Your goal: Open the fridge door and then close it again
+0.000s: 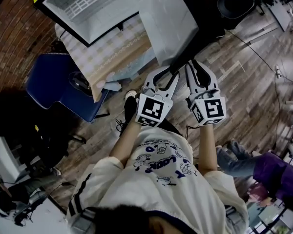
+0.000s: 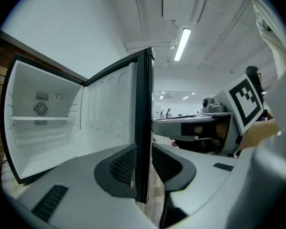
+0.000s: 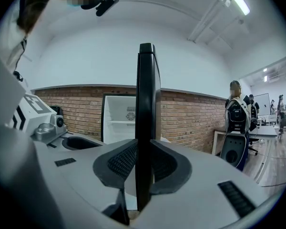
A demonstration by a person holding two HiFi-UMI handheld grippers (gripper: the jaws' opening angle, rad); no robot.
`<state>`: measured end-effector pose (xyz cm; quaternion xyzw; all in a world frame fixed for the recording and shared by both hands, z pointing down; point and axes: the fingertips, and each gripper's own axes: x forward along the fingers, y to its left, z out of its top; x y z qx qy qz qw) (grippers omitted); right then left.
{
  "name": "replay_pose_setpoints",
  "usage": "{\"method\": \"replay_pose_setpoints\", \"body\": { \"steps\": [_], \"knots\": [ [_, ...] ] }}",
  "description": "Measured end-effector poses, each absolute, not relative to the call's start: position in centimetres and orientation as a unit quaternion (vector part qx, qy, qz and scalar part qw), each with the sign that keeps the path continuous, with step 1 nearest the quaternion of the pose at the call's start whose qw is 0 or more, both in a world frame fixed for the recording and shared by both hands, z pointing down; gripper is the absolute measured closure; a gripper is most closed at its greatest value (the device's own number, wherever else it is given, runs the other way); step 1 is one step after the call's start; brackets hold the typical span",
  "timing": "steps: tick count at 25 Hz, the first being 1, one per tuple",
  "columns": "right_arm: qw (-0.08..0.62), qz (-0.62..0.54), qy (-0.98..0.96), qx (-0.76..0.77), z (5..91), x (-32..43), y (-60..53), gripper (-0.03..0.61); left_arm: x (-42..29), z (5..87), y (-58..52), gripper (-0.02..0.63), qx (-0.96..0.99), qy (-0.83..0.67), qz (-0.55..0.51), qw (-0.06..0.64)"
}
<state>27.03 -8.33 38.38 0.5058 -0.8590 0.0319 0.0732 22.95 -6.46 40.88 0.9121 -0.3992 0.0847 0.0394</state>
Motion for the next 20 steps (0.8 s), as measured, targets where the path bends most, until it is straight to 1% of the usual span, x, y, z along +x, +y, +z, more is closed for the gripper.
{"method": "replay_pose_setpoints", "body": {
  "steps": [7, 20],
  "knots": [
    [0.074, 0.033, -0.874, 0.480, 38.3, 25.2, -7.6, 0.505, 22.4, 41.0, -6.6, 0.515, 0.907, -0.409, 0.087, 0.040],
    [0.083, 0.030, -0.909, 0.407, 38.6, 20.7, -6.4, 0.506, 20.7, 41.2, -6.7, 0.514, 0.897, -0.433, 0.085, 0.041]
  ]
}}
